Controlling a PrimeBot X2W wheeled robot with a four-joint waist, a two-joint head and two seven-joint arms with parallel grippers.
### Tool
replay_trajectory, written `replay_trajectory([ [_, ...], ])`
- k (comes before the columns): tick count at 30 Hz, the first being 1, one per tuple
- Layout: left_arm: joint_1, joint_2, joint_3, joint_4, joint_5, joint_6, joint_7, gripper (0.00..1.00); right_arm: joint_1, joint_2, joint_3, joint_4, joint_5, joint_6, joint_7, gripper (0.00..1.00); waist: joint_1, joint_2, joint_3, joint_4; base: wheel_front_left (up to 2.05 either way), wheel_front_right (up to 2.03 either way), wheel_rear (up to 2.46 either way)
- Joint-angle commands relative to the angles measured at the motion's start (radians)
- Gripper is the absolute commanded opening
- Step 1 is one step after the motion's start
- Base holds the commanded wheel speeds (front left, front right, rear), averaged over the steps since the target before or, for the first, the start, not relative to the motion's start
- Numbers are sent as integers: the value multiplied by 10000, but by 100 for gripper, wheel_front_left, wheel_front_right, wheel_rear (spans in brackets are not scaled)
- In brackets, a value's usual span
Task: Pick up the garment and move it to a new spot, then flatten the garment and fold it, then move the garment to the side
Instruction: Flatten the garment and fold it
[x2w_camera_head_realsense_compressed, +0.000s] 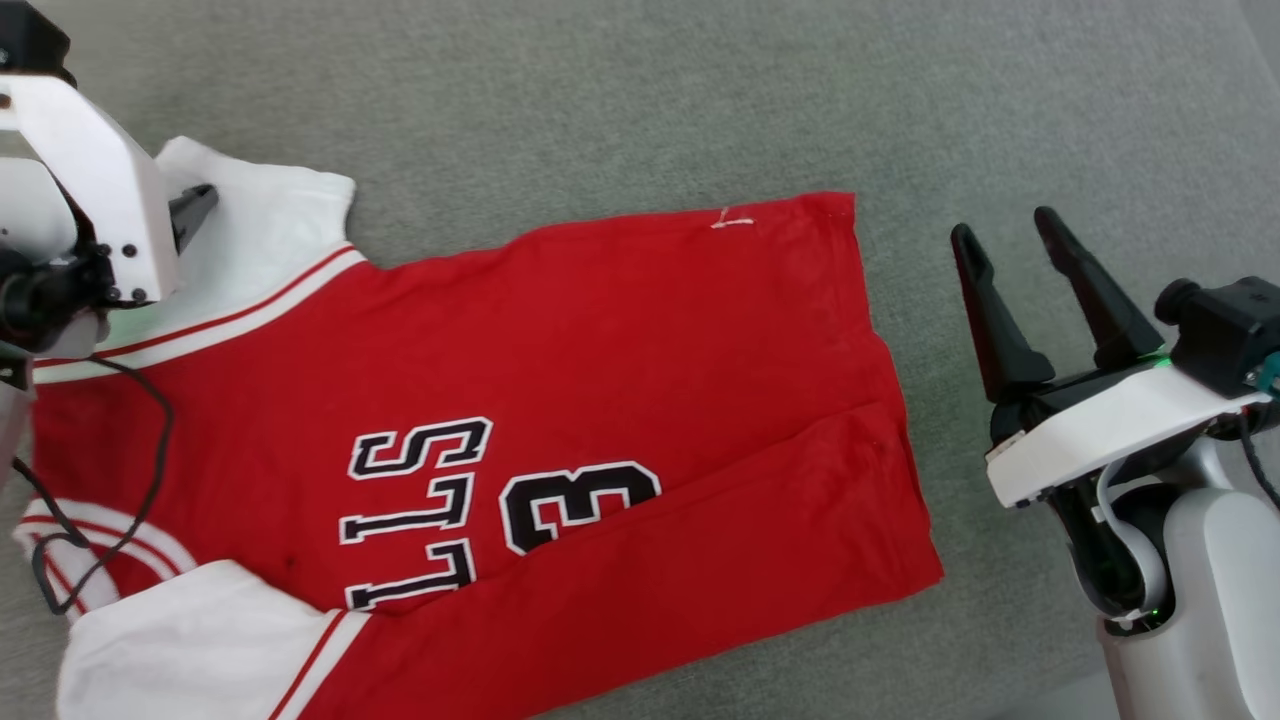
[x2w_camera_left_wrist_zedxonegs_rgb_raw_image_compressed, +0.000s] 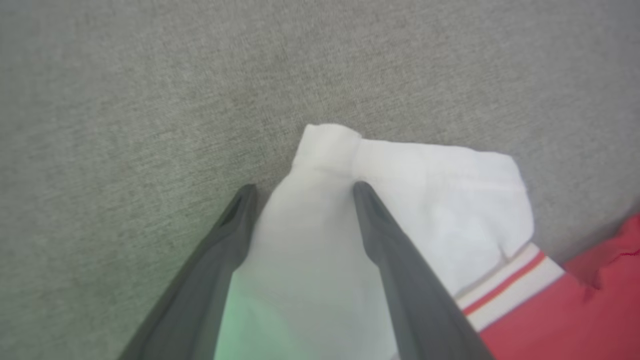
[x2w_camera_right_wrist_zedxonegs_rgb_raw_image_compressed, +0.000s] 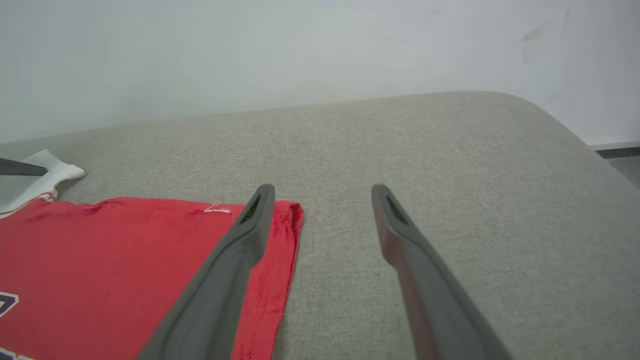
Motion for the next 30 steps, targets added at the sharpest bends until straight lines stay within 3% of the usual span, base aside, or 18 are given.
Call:
replay_trajectory([
  [1, -205, 159, -138, 68, -118, -93, 589, 100, -123, 97, 60, 98, 112, -4, -37, 100, -3, -1, 380, -365, 0, 0, 0],
  [6, -168, 419, -582, 369, -178, 137, 2127, 97, -207, 106, 143, 317, 283, -4, -100, 100, -3, -1, 610, -619, 0, 0, 0],
  [7, -64, 410, -645, 446, -239, 225, 2394, 49, -234, 75, 147, 347, 335, -4, -88, 100, -3, -1, 631, -652, 0, 0, 0],
  [9, 184, 314, -688, 525, -428, 359, 2767, 0, -286, -1, 117, 395, 431, -4, 34, 100, -3, -1, 656, -695, 0, 0, 0],
  [13, 499, 108, -662, 451, -630, 473, 2721, 0, -466, -247, 81, 437, 770, -4, 535, 100, -3, -1, 639, -661, 0, 0, 0],
  [18, 359, -130, -495, 330, -653, 304, 2074, 0, -1092, -757, 192, 887, 1456, -4, 1970, 100, -3, -1, 474, -324, 0, 0, 0],
  [25, -546, -524, -382, -167, -400, -143, 999, 0, -2441, -1069, 254, 2315, 2319, -4, 4896, 100, -3, -1, 365, 654, 0, 0, 0],
  [30, -979, -869, -526, -622, -174, -491, 425, 0, -3218, -1111, 188, 3037, 2425, -4, 6345, 100, -3, -1, 488, 1410, 0, 0, 0],
])
